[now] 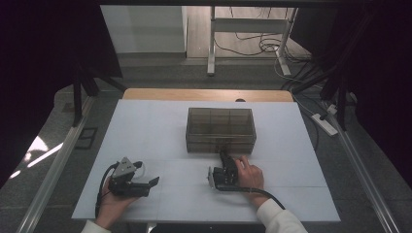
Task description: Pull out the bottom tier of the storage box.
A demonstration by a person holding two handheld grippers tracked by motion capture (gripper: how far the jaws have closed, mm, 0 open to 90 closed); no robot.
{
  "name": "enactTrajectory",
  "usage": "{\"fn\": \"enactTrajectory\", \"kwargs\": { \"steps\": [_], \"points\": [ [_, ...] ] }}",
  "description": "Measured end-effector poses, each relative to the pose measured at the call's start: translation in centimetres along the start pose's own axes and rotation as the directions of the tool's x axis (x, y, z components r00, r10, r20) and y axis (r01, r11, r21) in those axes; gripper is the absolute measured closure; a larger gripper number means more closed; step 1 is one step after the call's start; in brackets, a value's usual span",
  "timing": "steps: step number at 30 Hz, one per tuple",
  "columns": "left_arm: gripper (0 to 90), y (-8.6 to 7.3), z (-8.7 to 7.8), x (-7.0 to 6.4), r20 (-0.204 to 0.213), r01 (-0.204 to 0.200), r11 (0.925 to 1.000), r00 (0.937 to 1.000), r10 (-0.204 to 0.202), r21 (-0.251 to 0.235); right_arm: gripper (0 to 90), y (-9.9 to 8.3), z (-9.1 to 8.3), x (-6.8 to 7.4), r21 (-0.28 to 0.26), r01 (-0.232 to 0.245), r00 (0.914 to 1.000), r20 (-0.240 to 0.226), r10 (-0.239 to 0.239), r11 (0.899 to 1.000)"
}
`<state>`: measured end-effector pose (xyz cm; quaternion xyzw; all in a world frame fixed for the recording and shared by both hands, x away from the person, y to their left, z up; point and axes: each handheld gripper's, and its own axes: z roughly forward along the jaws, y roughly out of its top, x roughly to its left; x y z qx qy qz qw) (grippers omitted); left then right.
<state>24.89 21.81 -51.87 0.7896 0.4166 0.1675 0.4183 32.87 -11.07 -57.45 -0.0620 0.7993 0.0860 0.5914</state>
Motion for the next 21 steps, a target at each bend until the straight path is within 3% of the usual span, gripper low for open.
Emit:
{"fn": "enactTrajectory", "kwargs": {
  "steps": [21],
  "points": [
    [11.4, -0.06, -0.05, 0.12, -0.001, 0.0, 1.0, 1.0, 0.0, -0.002, 79.6, -0.05, -0.77, 0.19, 0.004, -0.015, 0.9998, 0.015, 0.015, 1.0]
  ]
}}
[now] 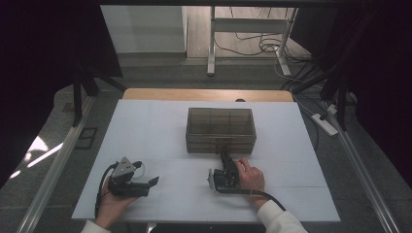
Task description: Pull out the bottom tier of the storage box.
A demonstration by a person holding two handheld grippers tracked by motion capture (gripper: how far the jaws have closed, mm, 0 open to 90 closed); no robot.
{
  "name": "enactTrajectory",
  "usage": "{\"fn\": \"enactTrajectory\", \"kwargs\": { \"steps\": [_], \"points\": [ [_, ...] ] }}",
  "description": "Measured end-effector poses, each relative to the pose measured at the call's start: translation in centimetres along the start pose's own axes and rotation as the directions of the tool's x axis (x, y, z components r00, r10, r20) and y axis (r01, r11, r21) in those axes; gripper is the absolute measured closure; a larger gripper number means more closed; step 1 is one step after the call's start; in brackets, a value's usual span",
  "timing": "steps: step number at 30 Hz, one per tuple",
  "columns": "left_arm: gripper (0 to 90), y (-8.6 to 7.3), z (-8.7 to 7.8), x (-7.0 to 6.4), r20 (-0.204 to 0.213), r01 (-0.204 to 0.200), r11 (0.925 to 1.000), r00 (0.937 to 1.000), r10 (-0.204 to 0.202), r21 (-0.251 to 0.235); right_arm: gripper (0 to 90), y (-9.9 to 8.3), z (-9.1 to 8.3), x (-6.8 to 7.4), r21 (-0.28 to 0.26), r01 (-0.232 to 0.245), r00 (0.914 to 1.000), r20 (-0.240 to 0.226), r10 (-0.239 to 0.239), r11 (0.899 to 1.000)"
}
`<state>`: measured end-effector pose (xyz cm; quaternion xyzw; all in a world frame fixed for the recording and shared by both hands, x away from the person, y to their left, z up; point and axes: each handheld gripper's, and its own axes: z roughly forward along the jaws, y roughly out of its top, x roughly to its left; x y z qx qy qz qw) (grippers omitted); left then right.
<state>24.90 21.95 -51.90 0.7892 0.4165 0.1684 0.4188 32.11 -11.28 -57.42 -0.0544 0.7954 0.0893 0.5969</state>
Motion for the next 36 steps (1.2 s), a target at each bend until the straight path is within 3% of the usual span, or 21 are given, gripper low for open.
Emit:
{"fn": "enactTrajectory", "kwargs": {
  "steps": [12, 15, 20, 24, 26, 28, 31, 33, 36],
  "points": [
    [11.4, 0.0, 0.0, 0.0, -0.001, 0.001, 1.0, 1.0, -0.001, 0.001, 79.4, 0.0, -0.8, 0.1, -0.006, 0.009, 0.9999, -0.007, -0.009, 1.0],
    [11.4, 0.0, 0.0, 0.0, -0.001, -0.001, 1.0, 1.0, 0.001, 0.003, 78.4, 0.0, -0.8, 0.1, -0.011, -0.003, 0.9996, -0.029, 0.003, 1.0],
    [11.4, 0.0, 0.0, 0.0, 0.0, 0.002, 1.0, 1.0, -0.002, 0.003, 70.1, -0.2, -1.3, -0.4, -0.02, -0.069, 0.9963, -0.053, 0.068, 0.997],
    [11.4, 0.0, 0.0, -0.1, 0.001, 0.003, 1.0, 1.0, -0.003, 0.001, 63.7, -0.6, -2.3, -1.5, -0.035, -0.174, 0.9801, -0.102, 0.17, 0.984],
    [11.4, 0.0, 0.1, -0.1, 0.002, 0.001, 1.0, 1.0, -0.001, 0.001, 60.0, -0.9, -2.8, -2.1, -0.046, -0.229, 0.9654, -0.139, 0.22, 0.972],
    [11.4, 0.0, 0.1, -0.2, 0.004, 0.001, 1.0, 1.0, -0.001, 0.001, 57.1, -1.3, -3.2, -2.6, -0.059, -0.293, 0.9427, -0.183, 0.279, 0.954],
    [11.4, 0.1, 0.1, -0.2, 0.006, 0.0, 1.0, 1.0, 0.0, -0.001, 53.7, -2.1, -3.7, -3.4, -0.056, -0.393, 0.8934, -0.26, 0.366, 0.918],
    [11.4, 0.1, 0.1, -0.2, 0.008, -0.001, 1.0, 1.0, 0.001, -0.002, 48.3, -2.6, -3.8, -3.9, -0.036, -0.46, 0.8465, -0.319, 0.427, 0.887],
    [11.4, 0.1, 0.2, -0.3, 0.013, -0.006, 1.0, 0.9999, 0.006, -0.003, 43.8, -3.3, -3.9, -4.2, 0.001, -0.511, 0.801, -0.362, 0.477, 0.86]
  ]
}}
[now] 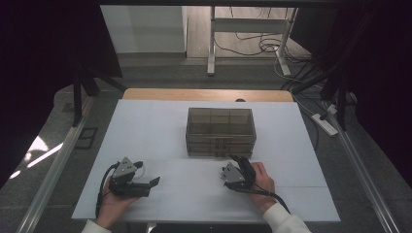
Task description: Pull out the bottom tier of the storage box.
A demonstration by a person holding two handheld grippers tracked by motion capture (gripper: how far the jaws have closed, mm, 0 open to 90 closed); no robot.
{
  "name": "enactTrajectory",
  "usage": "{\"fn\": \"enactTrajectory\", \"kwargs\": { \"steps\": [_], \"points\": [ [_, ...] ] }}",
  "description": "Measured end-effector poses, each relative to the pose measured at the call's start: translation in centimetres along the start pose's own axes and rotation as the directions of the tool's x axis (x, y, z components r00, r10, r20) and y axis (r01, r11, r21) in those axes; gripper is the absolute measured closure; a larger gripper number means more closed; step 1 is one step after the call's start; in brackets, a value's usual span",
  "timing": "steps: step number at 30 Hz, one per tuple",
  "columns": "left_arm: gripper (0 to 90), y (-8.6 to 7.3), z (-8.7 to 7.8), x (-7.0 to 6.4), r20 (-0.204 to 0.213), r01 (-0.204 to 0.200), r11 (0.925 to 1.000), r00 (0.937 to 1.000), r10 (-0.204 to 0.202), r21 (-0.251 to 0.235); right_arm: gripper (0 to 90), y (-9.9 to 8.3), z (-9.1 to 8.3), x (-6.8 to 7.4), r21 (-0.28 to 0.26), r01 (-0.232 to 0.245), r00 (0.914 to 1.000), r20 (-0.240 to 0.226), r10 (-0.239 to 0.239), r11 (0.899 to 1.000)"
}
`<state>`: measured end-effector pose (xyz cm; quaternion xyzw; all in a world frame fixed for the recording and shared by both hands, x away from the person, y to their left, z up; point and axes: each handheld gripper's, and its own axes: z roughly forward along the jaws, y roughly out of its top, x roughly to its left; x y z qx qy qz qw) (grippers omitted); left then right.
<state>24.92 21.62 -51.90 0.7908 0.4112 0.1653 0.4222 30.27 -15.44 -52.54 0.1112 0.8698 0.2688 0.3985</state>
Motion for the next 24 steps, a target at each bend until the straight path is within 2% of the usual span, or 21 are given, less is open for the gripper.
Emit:
{"fn": "enactTrajectory", "kwargs": {
  "steps": [5, 8, 11, 16, 24],
  "points": [
    [11.4, 0.1, 0.1, -0.1, 0.002, -0.003, 1.0, 1.0, 0.003, -0.003, 39.2, -0.7, -0.7, -0.7, -0.032, -0.082, 0.9945, -0.068, 0.079, 0.996],
    [11.4, 0.1, 0.1, -0.1, 0.005, -0.004, 1.0, 1.0, 0.004, -0.002, 37.1, -1.0, -1.2, -1.2, -0.023, -0.145, 0.9866, -0.08, 0.142, 0.989],
    [11.4, 0.2, 0.2, -0.2, 0.008, -0.006, 1.0, 1.0, 0.006, -0.001, 35.7, -1.5, -1.8, -1.8, -0.028, -0.216, 0.9706, -0.115, 0.211, 0.976],
    [11.4, 0.5, 0.4, -0.4, 0.015, -0.014, 0.9999, 0.9998, 0.014, -0.002, 34.1, -2.9, -2.9, -2.9, -0.036, -0.326, 0.9323, -0.177, 0.315, 0.945],
    [11.8, 0.8, 0.6, -0.6, 0.03, -0.017, 0.9998, 0.9994, 0.017, -0.004, 32.6, -4.8, -3.8, -4.5, -0.033, -0.382, 0.9078, -0.201, 0.368, 0.924]
  ]
}}
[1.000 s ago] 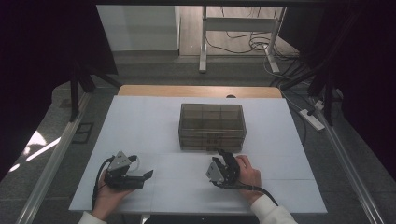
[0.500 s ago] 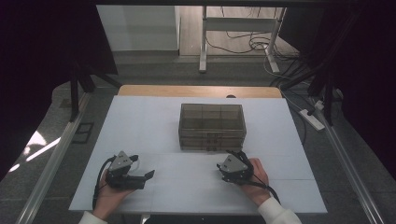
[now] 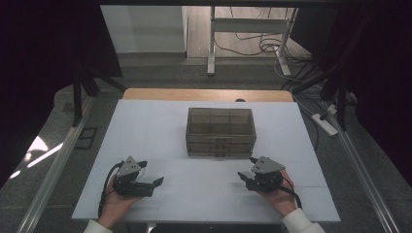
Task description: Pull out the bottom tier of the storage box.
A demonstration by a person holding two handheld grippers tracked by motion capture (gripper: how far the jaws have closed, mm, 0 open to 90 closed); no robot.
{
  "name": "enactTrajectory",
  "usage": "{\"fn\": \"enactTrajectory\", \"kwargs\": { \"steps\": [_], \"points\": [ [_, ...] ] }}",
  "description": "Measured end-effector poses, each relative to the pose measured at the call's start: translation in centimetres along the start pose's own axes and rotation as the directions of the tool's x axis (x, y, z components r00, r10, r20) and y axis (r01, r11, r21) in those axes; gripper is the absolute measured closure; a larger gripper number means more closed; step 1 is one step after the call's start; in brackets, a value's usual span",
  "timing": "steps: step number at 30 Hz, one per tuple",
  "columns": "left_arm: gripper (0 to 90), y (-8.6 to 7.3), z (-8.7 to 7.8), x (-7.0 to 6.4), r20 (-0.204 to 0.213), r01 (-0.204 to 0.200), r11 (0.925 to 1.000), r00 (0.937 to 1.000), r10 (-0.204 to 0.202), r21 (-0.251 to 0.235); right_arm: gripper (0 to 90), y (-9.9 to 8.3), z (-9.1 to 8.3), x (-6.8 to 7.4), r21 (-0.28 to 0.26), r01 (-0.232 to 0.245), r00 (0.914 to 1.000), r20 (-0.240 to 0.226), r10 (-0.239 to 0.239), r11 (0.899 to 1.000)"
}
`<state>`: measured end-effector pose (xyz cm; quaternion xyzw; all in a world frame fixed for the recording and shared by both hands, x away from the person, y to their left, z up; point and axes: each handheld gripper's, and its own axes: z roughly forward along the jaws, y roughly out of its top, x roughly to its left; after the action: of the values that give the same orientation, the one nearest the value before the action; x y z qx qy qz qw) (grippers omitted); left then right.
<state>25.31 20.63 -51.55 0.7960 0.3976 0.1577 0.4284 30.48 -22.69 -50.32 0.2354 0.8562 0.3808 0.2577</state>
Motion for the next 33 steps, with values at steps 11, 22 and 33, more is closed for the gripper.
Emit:
{"fn": "enactTrajectory", "kwargs": {
  "steps": [11, 22, 33],
  "points": [
    [11.6, 1.1, 1.6, -0.7, 0.017, -0.023, 0.9996, 0.9996, 0.022, 0.018, 29.2, -0.1, -0.8, -2.0, -0.002, -0.067, 0.9977, -0.002, 0.067, 0.998],
    [12.0, 2.6, 3.3, -0.9, 0.049, -0.03, 0.9991, 0.9984, 0.028, 0.029, 28.5, 0.0, -0.5, -2.8, 0.004, -0.081, 0.9967, 0.012, 0.081, 0.997],
    [13.0, 4.4, 6.3, -1.1, 0.064, -0.044, 0.9975, 0.9972, 0.041, 0.055, 28.7, -0.3, 0.2, -3.6, 0.036, -0.092, 0.9955, 0.029, 0.091, 0.995]
  ]
}}
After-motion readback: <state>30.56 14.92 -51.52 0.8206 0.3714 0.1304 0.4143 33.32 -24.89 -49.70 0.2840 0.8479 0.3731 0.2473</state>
